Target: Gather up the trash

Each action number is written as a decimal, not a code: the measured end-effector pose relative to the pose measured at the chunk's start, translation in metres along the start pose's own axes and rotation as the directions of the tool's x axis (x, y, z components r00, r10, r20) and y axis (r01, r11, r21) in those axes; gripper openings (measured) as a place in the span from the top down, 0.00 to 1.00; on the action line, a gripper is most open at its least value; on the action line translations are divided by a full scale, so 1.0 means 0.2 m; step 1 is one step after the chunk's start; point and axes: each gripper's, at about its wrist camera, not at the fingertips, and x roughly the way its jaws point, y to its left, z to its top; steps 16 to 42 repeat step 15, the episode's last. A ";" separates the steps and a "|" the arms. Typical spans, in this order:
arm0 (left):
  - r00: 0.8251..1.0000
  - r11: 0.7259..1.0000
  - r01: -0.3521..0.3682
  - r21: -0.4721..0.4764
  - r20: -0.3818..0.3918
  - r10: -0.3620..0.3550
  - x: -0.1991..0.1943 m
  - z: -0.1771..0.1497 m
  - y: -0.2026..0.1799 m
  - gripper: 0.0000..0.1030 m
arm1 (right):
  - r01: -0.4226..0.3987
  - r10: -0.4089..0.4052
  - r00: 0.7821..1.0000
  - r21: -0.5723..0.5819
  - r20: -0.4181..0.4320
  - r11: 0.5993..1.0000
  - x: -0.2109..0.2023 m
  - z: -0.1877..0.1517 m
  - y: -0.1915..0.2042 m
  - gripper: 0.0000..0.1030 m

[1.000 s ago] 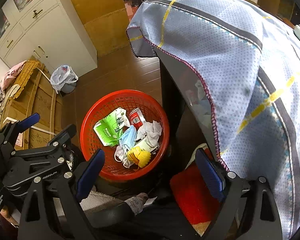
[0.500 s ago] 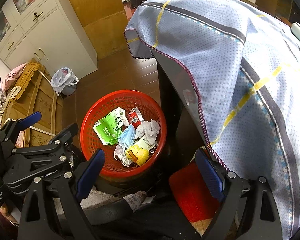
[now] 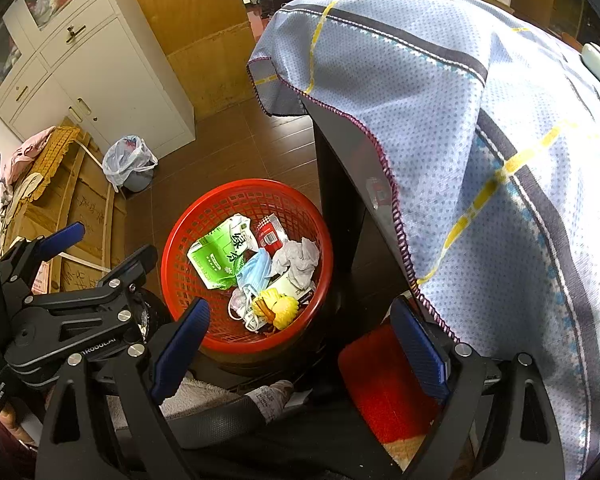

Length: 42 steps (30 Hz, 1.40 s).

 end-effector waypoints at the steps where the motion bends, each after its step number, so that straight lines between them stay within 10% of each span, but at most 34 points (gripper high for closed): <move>1: 1.000 1.000 -0.002 0.000 0.002 0.002 0.00 0.00 0.00 0.07 | -0.001 0.001 1.000 0.000 0.000 1.000 0.00 0.00 0.00 0.13; 42: 0.999 1.000 0.020 -0.009 -0.028 -0.020 0.01 0.01 0.00 0.07 | -0.007 0.007 1.000 0.003 0.002 1.000 -0.03 0.00 -0.01 0.13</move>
